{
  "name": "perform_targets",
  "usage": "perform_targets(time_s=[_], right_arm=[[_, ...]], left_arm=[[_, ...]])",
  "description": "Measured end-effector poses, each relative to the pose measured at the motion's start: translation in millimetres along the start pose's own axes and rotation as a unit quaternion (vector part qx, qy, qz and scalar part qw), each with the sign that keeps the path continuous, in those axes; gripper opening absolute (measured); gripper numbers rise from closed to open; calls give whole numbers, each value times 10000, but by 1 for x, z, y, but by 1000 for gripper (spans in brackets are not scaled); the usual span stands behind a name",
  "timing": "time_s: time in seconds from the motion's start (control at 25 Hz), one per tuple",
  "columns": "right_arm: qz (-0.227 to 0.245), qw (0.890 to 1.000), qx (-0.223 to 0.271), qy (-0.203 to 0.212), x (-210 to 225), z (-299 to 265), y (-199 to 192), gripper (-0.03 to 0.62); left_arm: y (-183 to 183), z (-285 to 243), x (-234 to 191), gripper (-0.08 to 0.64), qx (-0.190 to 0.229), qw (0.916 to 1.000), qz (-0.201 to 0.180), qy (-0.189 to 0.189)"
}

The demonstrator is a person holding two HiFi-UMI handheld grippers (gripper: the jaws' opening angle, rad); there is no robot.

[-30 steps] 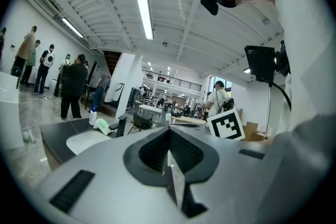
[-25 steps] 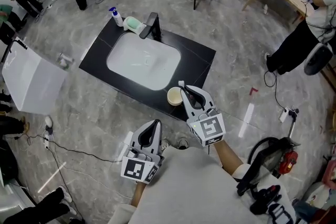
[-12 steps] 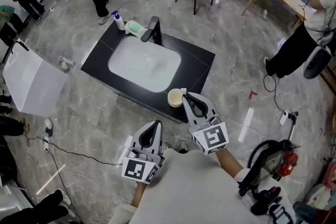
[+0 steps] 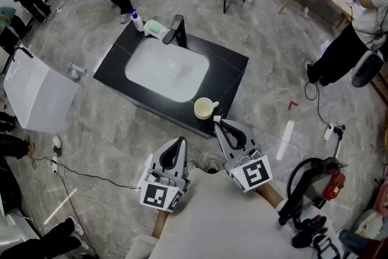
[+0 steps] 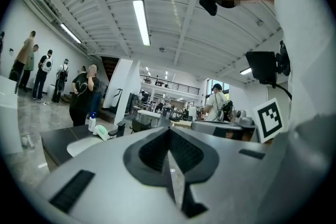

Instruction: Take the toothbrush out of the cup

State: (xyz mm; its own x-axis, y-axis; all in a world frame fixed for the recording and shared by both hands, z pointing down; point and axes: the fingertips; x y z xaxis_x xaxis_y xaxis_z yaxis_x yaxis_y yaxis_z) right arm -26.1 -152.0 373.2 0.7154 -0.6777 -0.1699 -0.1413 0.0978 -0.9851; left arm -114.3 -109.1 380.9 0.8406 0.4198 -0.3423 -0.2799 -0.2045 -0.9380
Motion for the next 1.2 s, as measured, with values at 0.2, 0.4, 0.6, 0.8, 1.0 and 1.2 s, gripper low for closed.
perform_targets(time_s=[0.2, 0.4, 0.6, 0.8, 1.0, 1.2], right_arm=[[-164, 9998, 117, 23, -14, 20, 9, 26], [-274, 9994, 230, -29, -19, 29, 13, 26], [-218, 9997, 62, 39, -24, 33, 5, 26], [-316, 9987, 381, -105, -23, 33, 19, 26], [-236, 9992, 328, -70, -27, 35, 19, 26], [-253, 9989, 378, -133, -26, 35, 19, 26]], left_arm=[[0, 4, 4, 3, -12, 10000, -73, -38], [-1, 8, 11, 3, -41, 9999, -101, -110], [-5, 12, 15, 3, -63, 9998, -96, -134], [-5, 16, 16, 3, -86, 9998, -83, -134], [-4, 18, 18, 3, -91, 9998, -50, -149], [-5, 17, 19, 3, -92, 9998, -30, -167]])
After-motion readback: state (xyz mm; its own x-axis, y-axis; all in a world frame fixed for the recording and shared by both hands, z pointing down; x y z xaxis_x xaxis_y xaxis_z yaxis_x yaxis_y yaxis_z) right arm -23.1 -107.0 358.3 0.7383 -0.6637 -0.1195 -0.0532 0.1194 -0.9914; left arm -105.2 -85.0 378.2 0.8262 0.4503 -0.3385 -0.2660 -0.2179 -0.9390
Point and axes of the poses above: the fingertips, and each gripper's own axes: z backward along the fingers, x to its right, y out of its top, and after that the axes turned 11 degrees about z, right-handed
